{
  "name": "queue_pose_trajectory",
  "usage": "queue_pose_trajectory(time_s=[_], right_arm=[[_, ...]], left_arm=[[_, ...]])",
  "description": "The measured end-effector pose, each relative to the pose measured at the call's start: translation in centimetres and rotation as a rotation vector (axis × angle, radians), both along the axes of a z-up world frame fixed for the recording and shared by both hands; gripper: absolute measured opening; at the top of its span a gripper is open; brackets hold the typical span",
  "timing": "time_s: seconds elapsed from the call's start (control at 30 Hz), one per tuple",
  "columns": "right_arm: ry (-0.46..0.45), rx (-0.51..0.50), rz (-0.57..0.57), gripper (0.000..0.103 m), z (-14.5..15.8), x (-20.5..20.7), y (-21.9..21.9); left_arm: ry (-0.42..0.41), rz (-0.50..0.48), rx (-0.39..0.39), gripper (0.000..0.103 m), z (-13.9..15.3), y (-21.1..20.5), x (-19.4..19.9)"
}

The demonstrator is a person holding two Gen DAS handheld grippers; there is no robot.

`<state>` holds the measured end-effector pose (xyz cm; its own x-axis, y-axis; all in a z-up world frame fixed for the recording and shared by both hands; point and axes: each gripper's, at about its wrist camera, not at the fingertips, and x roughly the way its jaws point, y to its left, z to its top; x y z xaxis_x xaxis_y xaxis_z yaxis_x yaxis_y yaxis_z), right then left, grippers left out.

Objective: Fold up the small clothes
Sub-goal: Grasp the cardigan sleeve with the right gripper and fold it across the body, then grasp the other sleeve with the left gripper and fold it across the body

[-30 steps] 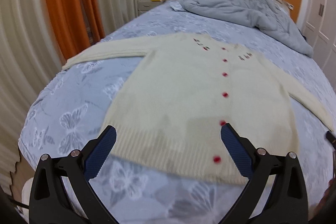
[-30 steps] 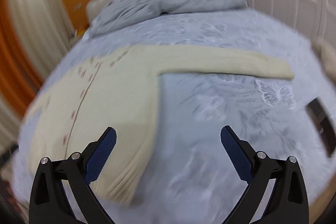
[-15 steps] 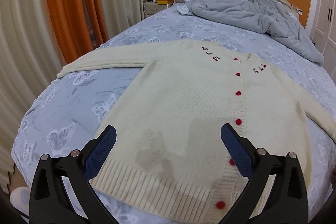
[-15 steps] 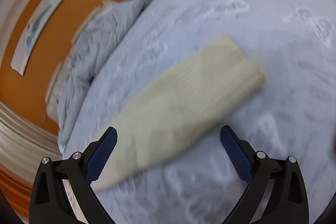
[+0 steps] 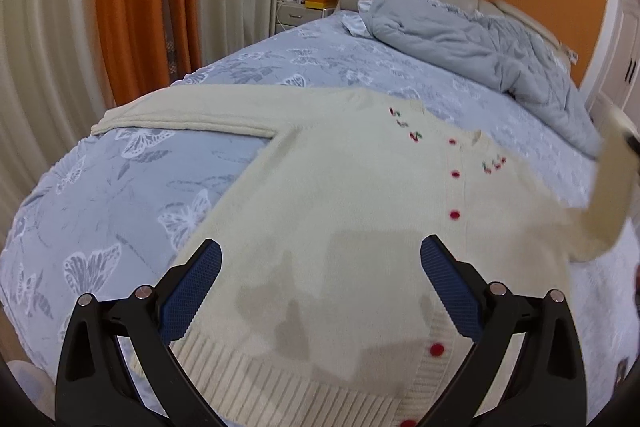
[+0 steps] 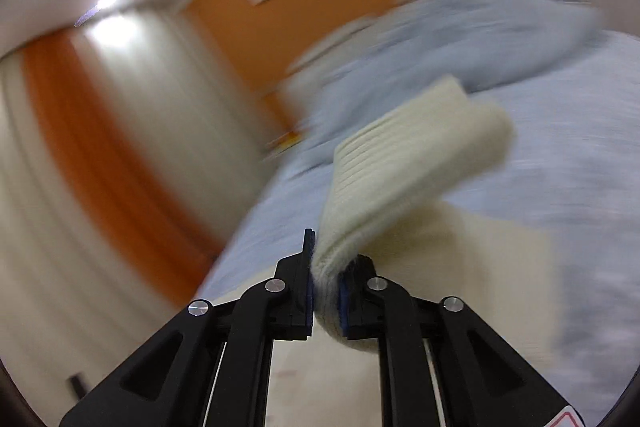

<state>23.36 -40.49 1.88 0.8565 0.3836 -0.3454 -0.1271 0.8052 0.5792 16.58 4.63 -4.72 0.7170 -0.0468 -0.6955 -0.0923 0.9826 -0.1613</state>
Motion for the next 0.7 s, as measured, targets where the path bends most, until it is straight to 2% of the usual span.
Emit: queue_pose_trajectory(time_s=[0.03, 0.07, 0.1, 0.17, 0.2, 0.3, 0.43, 0.5, 0.57, 0.6, 0.63, 0.67, 0.7], right_arm=[[0.003, -0.007, 0.076, 0.022, 0.2, 1.4, 3.1], [0.012, -0.059, 0.124, 0.04, 0.1, 2.7, 6.7], [0.02, -0.114, 0.134, 0.052, -0.1, 3.2, 9.1], [0.044, -0.18, 0.133, 0.052, -0.9, 3.1, 12.0], [0.05, -0.181, 0.129, 0.052, -1.5, 2.1, 12.4], [0.108, -0.163, 0.065, 0.06, -4.5, -2.7, 11.3], [0.246, -0.221, -0.04, 0.061, -8.4, -6.4, 8.0], [0.322, -0.211, -0.082, 0.061, -10.4, -7.6, 6.1], [0.345, -0.202, -0.123, 0.061, -11.9, -8.3, 4.9], [0.357, -0.202, -0.137, 0.059, -12.5, -8.2, 4.3], [0.373, -0.197, -0.145, 0.056, -13.0, -7.7, 3.7], [0.382, -0.184, -0.142, 0.039, -13.6, -7.4, 3.3], [0.387, -0.179, -0.141, 0.03, -14.0, -7.1, 3.0]], left_arm=[[-0.001, 0.004, -0.024, 0.098, 0.3, 0.5, 0.2], [0.0, 0.006, -0.041, 0.098, 0.4, 0.7, 0.4], [0.003, 0.007, -0.081, 0.098, 0.8, 1.2, 0.9], [0.005, 0.004, -0.14, 0.098, 1.3, 1.8, 1.8], [0.002, -0.009, -0.175, 0.098, 1.5, 2.1, 2.6], [0.011, -0.059, -0.255, 0.098, 1.3, 1.8, 6.1], [0.067, -0.085, -0.307, 0.098, -1.6, -0.4, 12.4], [0.112, -0.072, -0.357, 0.097, -3.8, -1.7, 15.7], [0.174, -0.031, -0.392, 0.085, -6.2, -2.9, 18.6], [0.193, -0.026, -0.388, 0.063, -7.0, -3.4, 19.4], [0.235, -0.012, -0.37, 0.035, -8.2, -4.3, 20.5], [0.252, 0.003, -0.344, 0.02, -8.7, -4.5, 20.8], [0.25, 0.03, -0.283, 0.02, -8.9, -5.3, 21.1]])
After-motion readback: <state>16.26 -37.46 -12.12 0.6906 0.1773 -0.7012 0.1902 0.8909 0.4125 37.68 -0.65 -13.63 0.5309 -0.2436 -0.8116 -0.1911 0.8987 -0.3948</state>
